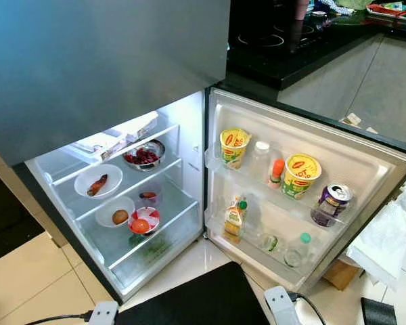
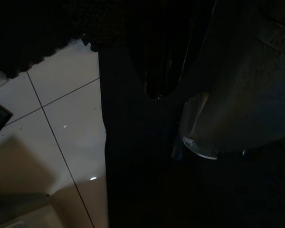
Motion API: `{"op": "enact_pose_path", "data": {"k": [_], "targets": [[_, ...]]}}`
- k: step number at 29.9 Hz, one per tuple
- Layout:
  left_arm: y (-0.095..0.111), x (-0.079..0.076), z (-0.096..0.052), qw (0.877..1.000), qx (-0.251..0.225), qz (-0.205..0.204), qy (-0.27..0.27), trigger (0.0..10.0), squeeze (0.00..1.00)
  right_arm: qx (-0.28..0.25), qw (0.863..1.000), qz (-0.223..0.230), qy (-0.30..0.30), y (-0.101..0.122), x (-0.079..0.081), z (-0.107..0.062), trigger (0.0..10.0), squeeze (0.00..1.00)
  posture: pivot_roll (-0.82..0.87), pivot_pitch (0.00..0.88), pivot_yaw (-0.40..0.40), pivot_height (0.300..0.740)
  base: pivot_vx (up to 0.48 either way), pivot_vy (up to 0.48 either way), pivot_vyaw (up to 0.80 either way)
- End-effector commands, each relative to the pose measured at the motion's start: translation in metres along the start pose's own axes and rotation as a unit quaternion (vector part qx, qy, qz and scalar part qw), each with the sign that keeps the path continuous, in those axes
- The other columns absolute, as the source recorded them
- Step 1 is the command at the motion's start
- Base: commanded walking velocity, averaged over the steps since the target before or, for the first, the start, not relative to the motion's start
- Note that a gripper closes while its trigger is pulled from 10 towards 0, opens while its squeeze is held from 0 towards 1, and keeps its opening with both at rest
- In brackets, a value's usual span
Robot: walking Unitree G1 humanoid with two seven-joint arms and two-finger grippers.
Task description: Restocking fridge
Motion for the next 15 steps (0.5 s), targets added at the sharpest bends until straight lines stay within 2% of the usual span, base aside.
{"op": "enact_pose_path", "data": {"k": [1,6,15], "targets": [[-0.009,0.000,0.000,1.000,0.014,-0.007,0.002,10.0,0.00,0.009,1.000,0.003,0.003,-0.006,0.002,0.000,10.0,0.00,0.00,0.000,-0.035,0.739,0.000,0.000,0.00],[-0.016,-0.001,-0.001,1.000,0.022,-0.006,0.002,10.0,0.00,0.013,1.000,-0.005,0.015,-0.008,0.012,0.001,10.0,0.00,0.00,0.000,-0.034,0.739,0.000,0.000,0.00],[-0.018,-0.001,-0.001,1.000,0.025,-0.004,0.001,10.0,0.00,0.014,1.000,-0.007,0.016,-0.008,0.013,0.001,10.0,0.00,0.00,0.000,-0.028,0.739,0.000,0.000,0.00]]}}
Point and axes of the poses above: a point about 5 cm out from each wrist's last joint towards the gripper, its own z axis pointing out of the wrist towards the gripper, its own y axis along the axis of the wrist's last joint, x = y × z, the point moved 6 cm from there along z, pointing out of the wrist towards the gripper, and after that the axes turned 12 degrees about -z, right-handed, at the moved point
